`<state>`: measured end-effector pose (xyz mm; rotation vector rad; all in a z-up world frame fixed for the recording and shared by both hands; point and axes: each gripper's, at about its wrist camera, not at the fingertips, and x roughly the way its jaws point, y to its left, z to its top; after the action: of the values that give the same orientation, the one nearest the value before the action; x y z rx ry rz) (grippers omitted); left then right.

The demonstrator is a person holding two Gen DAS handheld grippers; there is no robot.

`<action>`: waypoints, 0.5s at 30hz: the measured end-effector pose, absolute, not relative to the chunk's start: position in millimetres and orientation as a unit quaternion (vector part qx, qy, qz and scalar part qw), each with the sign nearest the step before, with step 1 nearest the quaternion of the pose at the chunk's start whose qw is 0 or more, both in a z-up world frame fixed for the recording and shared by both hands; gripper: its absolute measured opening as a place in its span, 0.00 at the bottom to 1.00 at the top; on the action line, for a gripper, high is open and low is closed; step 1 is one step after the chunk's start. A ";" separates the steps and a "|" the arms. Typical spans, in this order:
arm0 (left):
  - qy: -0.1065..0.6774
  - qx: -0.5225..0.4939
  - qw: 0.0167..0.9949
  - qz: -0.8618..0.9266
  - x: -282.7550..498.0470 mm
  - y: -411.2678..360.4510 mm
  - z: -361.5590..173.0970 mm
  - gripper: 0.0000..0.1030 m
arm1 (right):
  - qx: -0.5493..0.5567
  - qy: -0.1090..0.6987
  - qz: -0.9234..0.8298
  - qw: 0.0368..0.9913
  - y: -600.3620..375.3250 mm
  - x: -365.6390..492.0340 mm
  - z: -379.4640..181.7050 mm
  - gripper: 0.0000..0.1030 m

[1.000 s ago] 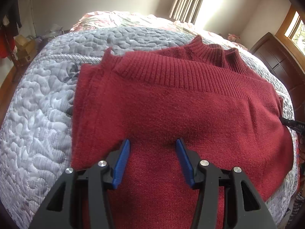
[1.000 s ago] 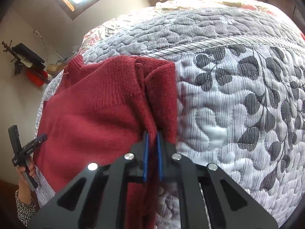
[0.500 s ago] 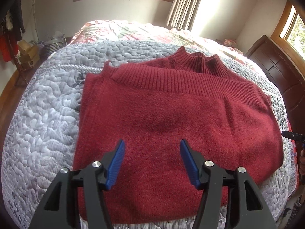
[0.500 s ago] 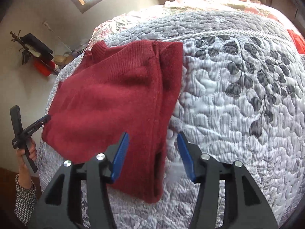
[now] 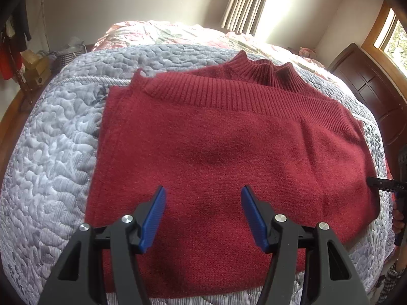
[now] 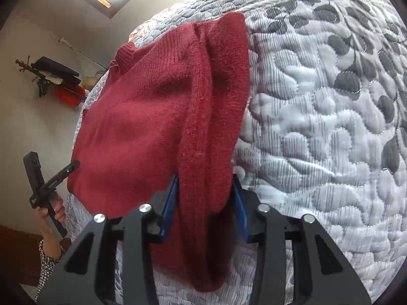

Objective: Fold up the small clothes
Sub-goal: 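Grasp the sweater side edge with the right gripper and lift it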

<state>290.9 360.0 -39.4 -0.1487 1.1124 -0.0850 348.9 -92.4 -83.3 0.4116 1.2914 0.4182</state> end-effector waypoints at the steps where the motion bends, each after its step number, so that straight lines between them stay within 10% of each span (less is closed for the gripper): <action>1: 0.529 -0.073 0.844 -0.040 291.8 361.8 -43.3 0.60 | 0.191 0.592 0.192 0.759 -90.8 348.9 -85.6 0.28; 15: 0.529 -0.080 0.843 -0.056 291.9 370.6 -53.7 0.60 | 0.150 0.590 0.169 0.775 -83.7 337.8 -71.3 0.16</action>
<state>291.9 370.6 -53.7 -0.1689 1.1170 -0.1173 337.8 -83.7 -71.3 0.3248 1.2783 0.3651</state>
